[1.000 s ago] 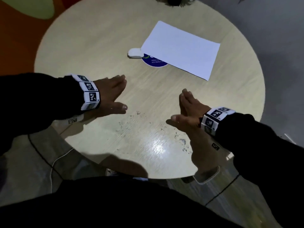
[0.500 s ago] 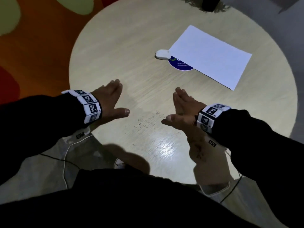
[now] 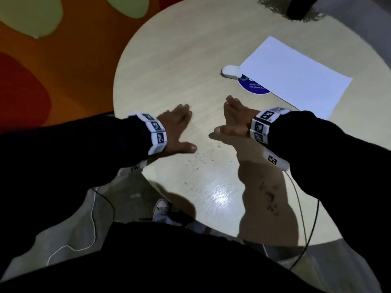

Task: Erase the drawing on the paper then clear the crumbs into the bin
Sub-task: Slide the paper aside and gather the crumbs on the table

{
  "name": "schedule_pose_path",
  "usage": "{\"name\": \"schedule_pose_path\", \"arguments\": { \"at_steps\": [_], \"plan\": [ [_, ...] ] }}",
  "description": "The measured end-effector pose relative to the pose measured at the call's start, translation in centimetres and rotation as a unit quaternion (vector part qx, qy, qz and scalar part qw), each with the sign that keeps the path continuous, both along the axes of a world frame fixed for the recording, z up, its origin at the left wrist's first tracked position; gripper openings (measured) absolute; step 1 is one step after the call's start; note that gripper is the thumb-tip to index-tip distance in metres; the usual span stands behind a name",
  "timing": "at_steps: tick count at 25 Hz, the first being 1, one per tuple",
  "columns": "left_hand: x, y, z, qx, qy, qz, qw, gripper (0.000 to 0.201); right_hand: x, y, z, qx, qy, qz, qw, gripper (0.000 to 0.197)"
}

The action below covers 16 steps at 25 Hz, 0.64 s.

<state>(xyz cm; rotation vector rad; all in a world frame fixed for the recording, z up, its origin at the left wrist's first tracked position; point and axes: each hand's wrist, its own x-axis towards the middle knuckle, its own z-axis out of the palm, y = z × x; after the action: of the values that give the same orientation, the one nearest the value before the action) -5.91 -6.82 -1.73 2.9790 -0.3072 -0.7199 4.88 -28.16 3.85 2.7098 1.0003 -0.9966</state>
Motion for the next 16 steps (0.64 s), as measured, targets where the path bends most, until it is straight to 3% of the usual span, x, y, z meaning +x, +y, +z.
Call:
{"name": "schedule_pose_path", "arguments": {
  "at_steps": [3,4,7,10,12,16],
  "plan": [
    [-2.9,-2.0,-0.3,-0.035,0.054,-0.141,0.988,0.113,-2.7,0.1,-1.0,0.012,0.042,0.128,0.991,0.106],
    [-3.5,-1.4,0.1,-0.039,0.060,-0.149,0.986,0.114,-3.6,-0.6,-0.9,0.006,0.071,0.167,0.983,0.108],
    [-2.4,2.9,1.2,-0.014,0.008,0.001,1.000,0.113,-1.8,-1.2,-0.3,0.007,0.075,0.191,0.979,0.117],
    [-1.7,4.9,1.2,0.039,0.015,0.119,0.992,0.113,2.6,1.1,-0.1,-0.012,0.009,0.123,0.992,0.116],
    [-2.2,3.7,0.7,0.027,0.024,0.106,0.994,0.119,2.9,2.5,-0.5,-0.007,0.008,0.138,0.990,0.110],
    [-6.0,-0.7,0.9,-0.013,0.121,-0.020,0.992,0.125,-2.1,-0.1,-1.3,0.013,0.081,0.323,0.943,0.109]
  ]
}}
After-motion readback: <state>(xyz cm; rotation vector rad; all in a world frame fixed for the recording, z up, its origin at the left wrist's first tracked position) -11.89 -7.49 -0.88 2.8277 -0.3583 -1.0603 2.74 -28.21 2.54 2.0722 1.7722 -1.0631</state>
